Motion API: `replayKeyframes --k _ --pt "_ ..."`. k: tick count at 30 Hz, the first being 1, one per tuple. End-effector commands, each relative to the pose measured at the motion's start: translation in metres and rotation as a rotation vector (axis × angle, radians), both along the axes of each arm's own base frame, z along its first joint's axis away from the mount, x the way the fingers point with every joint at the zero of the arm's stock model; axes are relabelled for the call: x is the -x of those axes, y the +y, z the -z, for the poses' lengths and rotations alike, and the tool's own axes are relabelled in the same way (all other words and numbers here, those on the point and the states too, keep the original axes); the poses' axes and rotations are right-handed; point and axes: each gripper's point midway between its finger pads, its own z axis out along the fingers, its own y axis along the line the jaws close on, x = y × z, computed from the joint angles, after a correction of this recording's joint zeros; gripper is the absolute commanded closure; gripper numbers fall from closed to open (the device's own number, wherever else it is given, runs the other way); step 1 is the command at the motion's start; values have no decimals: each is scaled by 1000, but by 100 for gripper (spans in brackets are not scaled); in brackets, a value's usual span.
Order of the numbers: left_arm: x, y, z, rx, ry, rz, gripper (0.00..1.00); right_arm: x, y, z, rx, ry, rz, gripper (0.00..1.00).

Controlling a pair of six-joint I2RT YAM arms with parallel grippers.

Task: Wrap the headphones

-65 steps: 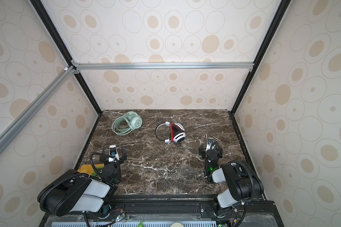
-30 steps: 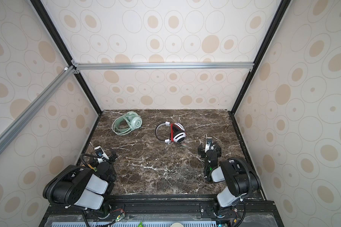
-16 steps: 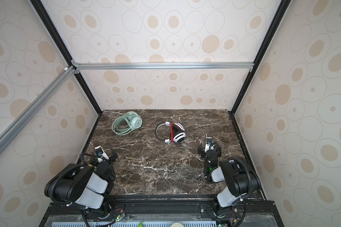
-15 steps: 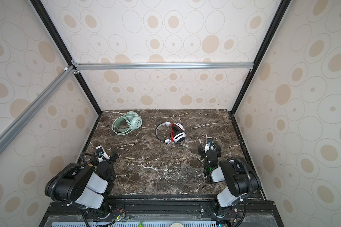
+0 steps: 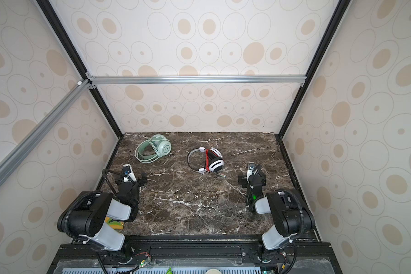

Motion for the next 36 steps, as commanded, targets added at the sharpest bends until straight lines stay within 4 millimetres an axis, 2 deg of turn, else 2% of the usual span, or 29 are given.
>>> replayKeyframes --k 1,6,7,8,9,11,13,16,17,18,19,21,24,25,26,27,28,36 --pt "-2 -2 0 13 2 19 2 0 5 10 -94 74 -72 0" --pt "-1 -3 -2 10 -4 31 2 2 8 9 -86 80 -85 0" --pt "-3 -14 -3 -8 -6 97 2 3 15 9 -68 73 -122 0" --pt "-3 -36 -4 -44 -8 231 2 8 24 7 -48 50 -162 0" --pt "4 -48 -6 -71 -21 301 2 17 36 5 -23 21 -232 0" --pt "21 -55 -14 -93 -81 350 2 32 46 -3 20 -67 -274 0" --pt "21 -50 -13 -82 -86 318 2 31 46 -3 22 -84 -261 0" --pt "-14 -22 5 -4 43 165 2 1 15 10 -53 75 -81 0" --pt "-10 -17 2 21 22 166 2 2 8 12 -125 108 -103 0" --pt "-10 -14 2 24 14 150 2 1 8 10 -125 77 -115 0" --pt "-10 -17 2 16 21 169 2 0 9 8 -109 53 -114 0" --pt "-9 -31 -1 -7 7 248 2 12 28 9 -76 60 -209 0" --pt "-4 -32 -2 -8 -9 256 2 26 39 -1 -17 -62 -247 0" --pt "-8 -27 1 1 15 226 2 21 35 -1 -17 -56 -216 0" --pt "-15 -22 6 11 45 194 2 9 22 4 -22 1 -125 0" --pt "-12 -22 2 10 24 194 2 0 4 9 -48 83 -8 0" --pt "-13 -21 5 14 37 187 2 2 0 10 -104 87 -35 0" --pt "-12 -20 2 11 25 186 2 2 2 9 -79 72 -40 0"
